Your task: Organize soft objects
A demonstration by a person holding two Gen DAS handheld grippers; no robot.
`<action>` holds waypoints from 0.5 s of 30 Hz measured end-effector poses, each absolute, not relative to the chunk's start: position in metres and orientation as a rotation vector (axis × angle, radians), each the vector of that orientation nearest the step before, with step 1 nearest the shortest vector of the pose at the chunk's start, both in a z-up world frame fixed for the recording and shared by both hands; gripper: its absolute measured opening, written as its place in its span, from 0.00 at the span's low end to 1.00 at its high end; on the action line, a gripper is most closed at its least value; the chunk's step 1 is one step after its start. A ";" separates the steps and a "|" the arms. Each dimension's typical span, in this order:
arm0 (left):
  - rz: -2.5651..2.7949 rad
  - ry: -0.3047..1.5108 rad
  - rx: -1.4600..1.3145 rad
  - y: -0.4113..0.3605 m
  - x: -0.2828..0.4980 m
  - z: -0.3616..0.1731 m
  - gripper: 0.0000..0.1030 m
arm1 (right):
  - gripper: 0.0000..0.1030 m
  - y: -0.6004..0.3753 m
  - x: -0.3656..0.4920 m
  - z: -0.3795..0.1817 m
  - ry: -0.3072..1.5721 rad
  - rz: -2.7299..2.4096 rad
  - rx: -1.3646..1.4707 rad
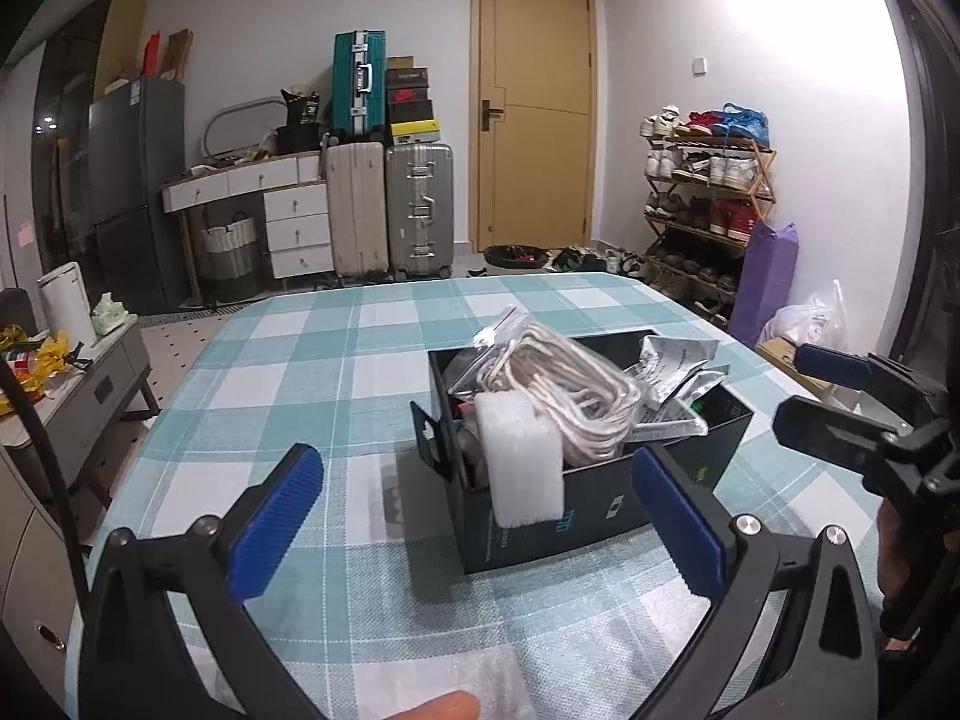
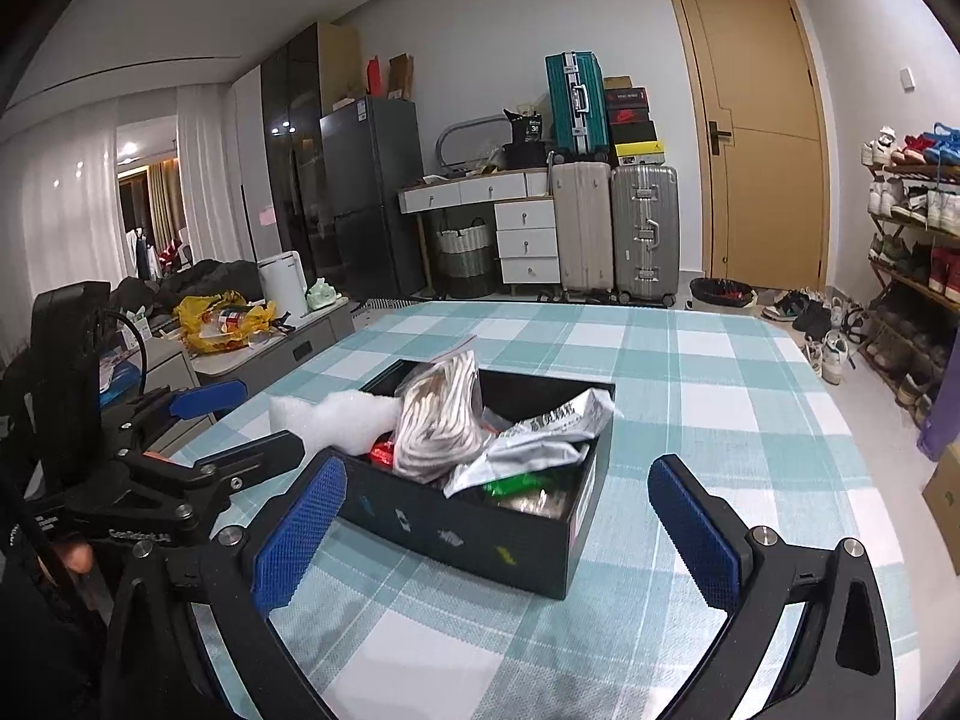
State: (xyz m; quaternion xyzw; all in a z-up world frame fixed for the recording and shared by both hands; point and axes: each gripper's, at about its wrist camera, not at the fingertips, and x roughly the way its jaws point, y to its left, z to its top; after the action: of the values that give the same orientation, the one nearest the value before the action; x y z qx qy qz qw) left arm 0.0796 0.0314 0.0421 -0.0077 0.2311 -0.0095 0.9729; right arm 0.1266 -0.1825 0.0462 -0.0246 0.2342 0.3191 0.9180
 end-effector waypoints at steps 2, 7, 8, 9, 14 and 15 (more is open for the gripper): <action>-0.008 0.459 -0.024 0.033 0.080 0.038 1.00 | 0.99 -0.181 0.126 0.044 0.478 0.659 -0.045; 0.012 0.456 -0.053 0.038 0.082 0.034 1.00 | 0.99 -0.179 0.122 0.038 0.464 0.660 -0.045; 0.012 0.452 -0.054 0.038 0.082 0.034 1.00 | 0.99 -0.177 0.122 0.036 0.460 0.656 -0.047; 0.014 0.450 -0.052 0.038 0.081 0.034 1.00 | 0.99 -0.177 0.121 0.035 0.458 0.654 -0.048; 0.021 0.444 -0.043 0.037 0.080 0.033 1.00 | 0.99 -0.178 0.118 0.034 0.441 0.645 -0.046; 0.021 0.443 -0.045 0.037 0.080 0.033 1.00 | 0.99 -0.179 0.118 0.034 0.438 0.641 -0.045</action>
State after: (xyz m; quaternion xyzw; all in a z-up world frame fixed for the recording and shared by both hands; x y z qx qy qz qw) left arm 0.0797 0.0368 0.0330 -0.0221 0.2197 0.0104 0.9753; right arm 0.1176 -0.1785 0.0338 -0.0220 0.2135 0.3127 0.9253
